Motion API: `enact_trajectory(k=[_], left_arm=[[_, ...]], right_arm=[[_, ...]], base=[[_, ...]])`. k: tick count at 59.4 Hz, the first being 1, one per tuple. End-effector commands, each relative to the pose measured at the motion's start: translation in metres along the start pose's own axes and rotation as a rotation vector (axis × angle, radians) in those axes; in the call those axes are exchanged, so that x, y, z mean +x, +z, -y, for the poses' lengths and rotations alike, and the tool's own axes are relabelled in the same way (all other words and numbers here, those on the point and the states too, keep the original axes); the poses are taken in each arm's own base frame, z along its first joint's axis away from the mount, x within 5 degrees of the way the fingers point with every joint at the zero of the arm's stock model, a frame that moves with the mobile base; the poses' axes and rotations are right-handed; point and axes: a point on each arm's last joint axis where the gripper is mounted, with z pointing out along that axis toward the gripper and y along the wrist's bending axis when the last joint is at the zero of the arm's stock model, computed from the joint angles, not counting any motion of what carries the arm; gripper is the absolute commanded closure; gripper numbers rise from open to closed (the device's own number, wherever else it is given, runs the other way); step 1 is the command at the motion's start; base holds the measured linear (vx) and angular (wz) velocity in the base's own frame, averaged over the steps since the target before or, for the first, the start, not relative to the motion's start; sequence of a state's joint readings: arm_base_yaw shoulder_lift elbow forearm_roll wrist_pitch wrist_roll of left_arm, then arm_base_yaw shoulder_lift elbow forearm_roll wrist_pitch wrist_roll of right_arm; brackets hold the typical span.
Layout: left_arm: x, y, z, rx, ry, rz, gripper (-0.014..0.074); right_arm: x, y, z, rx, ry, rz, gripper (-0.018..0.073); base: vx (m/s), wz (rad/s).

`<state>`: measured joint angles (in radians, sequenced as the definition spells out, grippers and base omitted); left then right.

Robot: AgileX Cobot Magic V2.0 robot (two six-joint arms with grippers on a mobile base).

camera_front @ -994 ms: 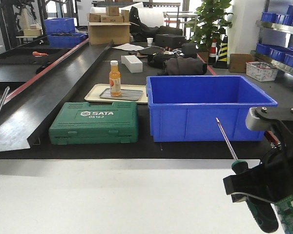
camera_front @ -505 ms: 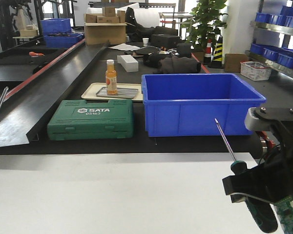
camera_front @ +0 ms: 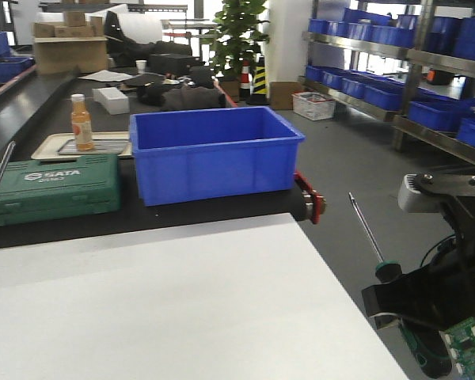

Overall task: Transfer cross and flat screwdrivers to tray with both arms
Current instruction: 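Hold both screwdrivers while the base turns away from the table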

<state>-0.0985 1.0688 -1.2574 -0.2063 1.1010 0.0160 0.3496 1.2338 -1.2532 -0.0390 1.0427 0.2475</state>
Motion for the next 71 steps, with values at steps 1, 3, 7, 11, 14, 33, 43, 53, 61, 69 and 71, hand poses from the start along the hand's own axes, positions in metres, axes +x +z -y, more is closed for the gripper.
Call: enact_trajectory(k=[1,3,7,11,14,33,43,53,61,69,71], left_arm=[[-0.0102,-0.0145,0.0062,0.030,-0.005,0.117,0.0597],[-0.0102,-0.0145,0.0062,0.030,-0.005,0.117,0.0597],[-0.0097,-0.0150,0.0062,0.031,-0.005,0.113,0.0597],[-0.0094,-0.0149,0.0062,0.031,-0.005,0.111,0.0597],[-0.0094,-0.0149,0.0062,0.031,-0.005,0.111,0.0597],[-0.0094,-0.0149,0.0062,0.031,-0.005,0.111,0.0597],[-0.0094,-0.0149,0.0062,0.031,-0.005,0.111,0.0597],[-0.0088,-0.0149,0.0062,0.031,-0.005,0.104,0.0597],[-0.0082,-0.0148,0.0063,0.031,-0.004,0.098,0.0597],[-0.0074,-0.0159,0.0064,0.031,-0.004,0.095,0.0597],[-0.0074,-0.0159,0.0064,0.031,-0.004,0.095,0.0597]], right_arm=[[-0.0111,-0.0195,-0.0002,-0.021,-0.007,0.129,0.0568],[-0.0109,-0.0195,-0.0002,-0.020,-0.007,0.127,0.0568],[-0.0105,-0.0202,-0.0001,-0.020,-0.007,0.126,0.0568],[-0.0105,-0.0202,-0.0001,-0.021,-0.007,0.126,0.0568],[-0.0105,-0.0202,-0.0001,-0.021,-0.007,0.126,0.0568],[-0.0104,-0.0201,-0.0001,-0.020,-0.007,0.125,0.0568],[-0.0103,-0.0201,-0.0001,-0.020,-0.007,0.124,0.0568],[-0.0103,-0.0201,-0.0001,-0.020,-0.007,0.124,0.0568],[-0.0078,-0.0198,0.0005,-0.013,-0.007,0.095,0.0568],[-0.0048,-0.0196,0.0013,-0.005,-0.007,0.062,0.0568],[-0.0043,-0.0196,0.0014,-0.004,-0.007,0.057,0.0568]], base=[[-0.20,-0.52],[-0.19,-0.52],[-0.17,-0.51],[-0.16,-0.50],[-0.14,-0.51],[-0.11,-0.49],[-0.07,-0.51],[-0.02,-0.56],[0.04,-0.64],[0.11,-0.72],[0.14,-0.75]])
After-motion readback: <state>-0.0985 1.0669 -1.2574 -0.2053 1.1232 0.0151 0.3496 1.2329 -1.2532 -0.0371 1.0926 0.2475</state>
